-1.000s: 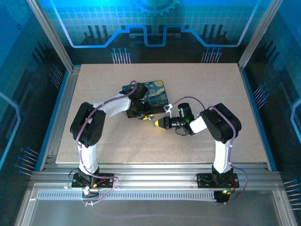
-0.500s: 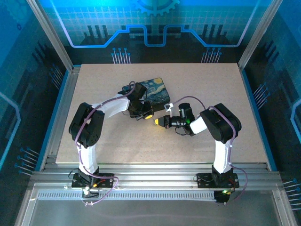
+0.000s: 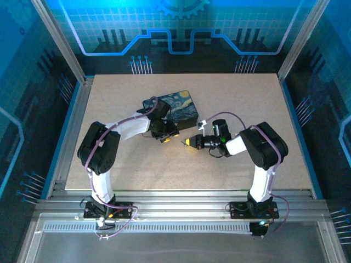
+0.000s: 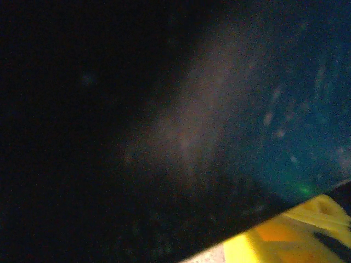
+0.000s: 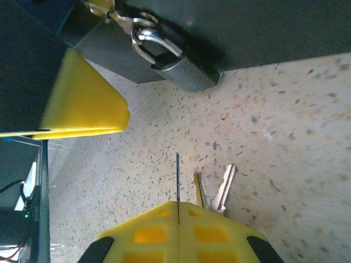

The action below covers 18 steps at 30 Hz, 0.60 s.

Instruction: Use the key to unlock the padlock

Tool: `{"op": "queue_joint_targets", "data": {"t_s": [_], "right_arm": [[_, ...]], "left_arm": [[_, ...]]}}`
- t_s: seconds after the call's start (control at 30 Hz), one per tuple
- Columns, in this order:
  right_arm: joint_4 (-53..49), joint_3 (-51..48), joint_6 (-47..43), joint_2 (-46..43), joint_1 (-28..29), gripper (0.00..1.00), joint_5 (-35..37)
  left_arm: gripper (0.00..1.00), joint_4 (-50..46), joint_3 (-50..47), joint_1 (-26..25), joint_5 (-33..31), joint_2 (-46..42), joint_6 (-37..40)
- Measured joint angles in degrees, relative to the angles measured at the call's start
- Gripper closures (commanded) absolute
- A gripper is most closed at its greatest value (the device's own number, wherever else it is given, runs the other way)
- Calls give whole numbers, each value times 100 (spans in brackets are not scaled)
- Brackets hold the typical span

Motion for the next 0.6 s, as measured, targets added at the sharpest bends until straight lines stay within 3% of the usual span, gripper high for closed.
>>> {"op": "queue_joint_targets", "data": {"t_s": [0.23,0.6], "right_arm": [[-680,-146,-323,-632,-413,100,0],[-997,-240,-422,-664,-761,100,-68]], "left_arm": [[41,186,2,-575,-1207,85,-157],[41,409,350,-1126,-3032,632,-168]]}}
